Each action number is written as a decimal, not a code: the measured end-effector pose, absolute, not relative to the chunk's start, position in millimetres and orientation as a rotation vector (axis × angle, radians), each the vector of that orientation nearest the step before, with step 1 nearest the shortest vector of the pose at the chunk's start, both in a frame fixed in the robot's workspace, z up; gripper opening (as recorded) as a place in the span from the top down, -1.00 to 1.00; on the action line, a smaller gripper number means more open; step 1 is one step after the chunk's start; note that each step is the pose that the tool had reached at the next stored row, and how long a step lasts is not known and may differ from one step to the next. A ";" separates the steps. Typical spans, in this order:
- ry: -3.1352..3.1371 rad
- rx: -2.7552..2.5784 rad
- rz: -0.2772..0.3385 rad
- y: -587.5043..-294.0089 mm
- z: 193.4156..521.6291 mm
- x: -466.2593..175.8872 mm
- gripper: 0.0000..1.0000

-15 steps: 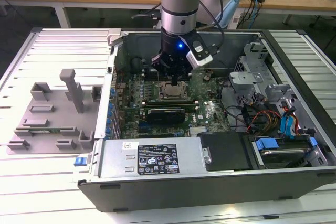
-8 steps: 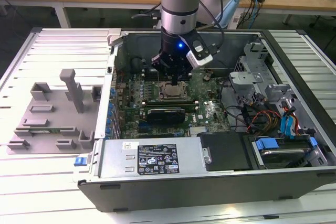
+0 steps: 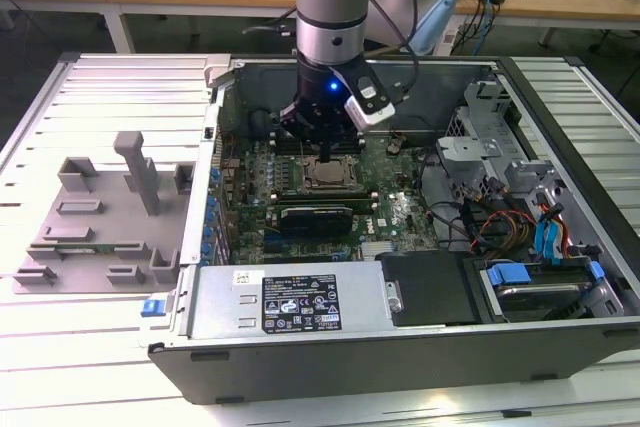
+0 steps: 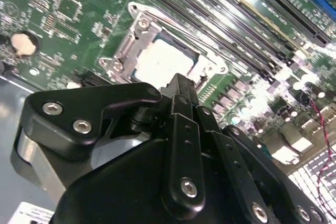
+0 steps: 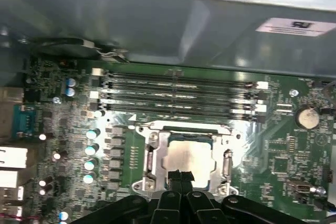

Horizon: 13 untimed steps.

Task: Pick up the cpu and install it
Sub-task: 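Install the first cpu locking lever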

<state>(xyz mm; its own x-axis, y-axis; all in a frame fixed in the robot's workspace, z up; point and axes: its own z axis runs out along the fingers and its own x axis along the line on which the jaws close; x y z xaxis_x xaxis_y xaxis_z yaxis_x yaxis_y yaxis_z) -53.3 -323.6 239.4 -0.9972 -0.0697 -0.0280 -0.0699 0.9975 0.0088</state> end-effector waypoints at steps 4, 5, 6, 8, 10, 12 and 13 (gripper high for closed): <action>3.112 -0.109 0.015 -323.3 239.4 -61.5 0.79; 3.112 -0.109 0.015 -323.3 239.4 -64.3 0.79; 3.112 -0.109 0.015 -323.3 239.4 -65.6 0.79; 3.112 -0.109 0.015 -323.2 239.5 -67.1 0.79; 3.112 -0.109 0.015 -323.2 244.7 -67.1 0.79; 3.112 -0.109 0.015 -323.1 253.7 -67.1 0.79; 3.112 -0.109 0.015 -323.1 258.7 -67.1 0.79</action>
